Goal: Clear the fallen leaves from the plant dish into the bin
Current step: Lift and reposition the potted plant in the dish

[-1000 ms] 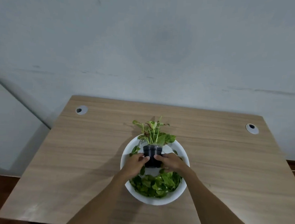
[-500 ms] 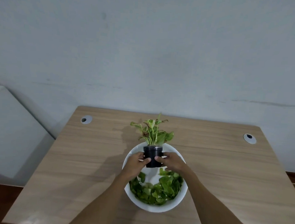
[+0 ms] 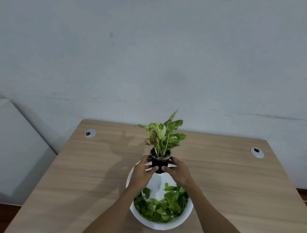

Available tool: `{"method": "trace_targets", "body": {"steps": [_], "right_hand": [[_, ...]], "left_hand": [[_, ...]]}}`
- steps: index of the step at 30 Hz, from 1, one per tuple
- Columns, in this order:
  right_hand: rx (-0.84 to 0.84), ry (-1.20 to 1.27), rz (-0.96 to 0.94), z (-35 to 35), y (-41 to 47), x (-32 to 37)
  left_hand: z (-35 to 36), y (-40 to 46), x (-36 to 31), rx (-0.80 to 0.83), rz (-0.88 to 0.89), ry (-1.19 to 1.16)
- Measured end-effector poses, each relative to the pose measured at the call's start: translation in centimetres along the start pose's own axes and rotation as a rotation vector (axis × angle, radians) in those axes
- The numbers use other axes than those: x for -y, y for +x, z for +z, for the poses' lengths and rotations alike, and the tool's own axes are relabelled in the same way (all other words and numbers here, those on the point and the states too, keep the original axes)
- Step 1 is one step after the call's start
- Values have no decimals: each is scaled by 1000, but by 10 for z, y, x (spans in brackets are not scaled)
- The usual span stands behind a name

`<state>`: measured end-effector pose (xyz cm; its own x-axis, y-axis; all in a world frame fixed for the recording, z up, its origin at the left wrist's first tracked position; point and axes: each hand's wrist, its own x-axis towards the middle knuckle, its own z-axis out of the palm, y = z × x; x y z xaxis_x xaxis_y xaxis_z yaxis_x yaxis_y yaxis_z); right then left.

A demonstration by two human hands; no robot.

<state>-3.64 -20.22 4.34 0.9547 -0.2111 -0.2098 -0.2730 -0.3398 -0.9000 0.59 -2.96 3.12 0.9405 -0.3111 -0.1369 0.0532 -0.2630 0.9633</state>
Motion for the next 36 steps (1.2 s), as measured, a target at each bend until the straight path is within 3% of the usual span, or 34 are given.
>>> {"method": "trace_targets", "body": {"steps": [12, 21, 36], "right_hand": [[-62, 47, 50, 43, 5, -66], [-135, 80, 68, 50, 11, -79], [-204, 49, 108, 59, 1, -83]], "left_hand": [[15, 6, 71, -21, -59, -112], [21, 16, 85, -35, -81, -142], [25, 4, 91, -39, -71, 8]]}}
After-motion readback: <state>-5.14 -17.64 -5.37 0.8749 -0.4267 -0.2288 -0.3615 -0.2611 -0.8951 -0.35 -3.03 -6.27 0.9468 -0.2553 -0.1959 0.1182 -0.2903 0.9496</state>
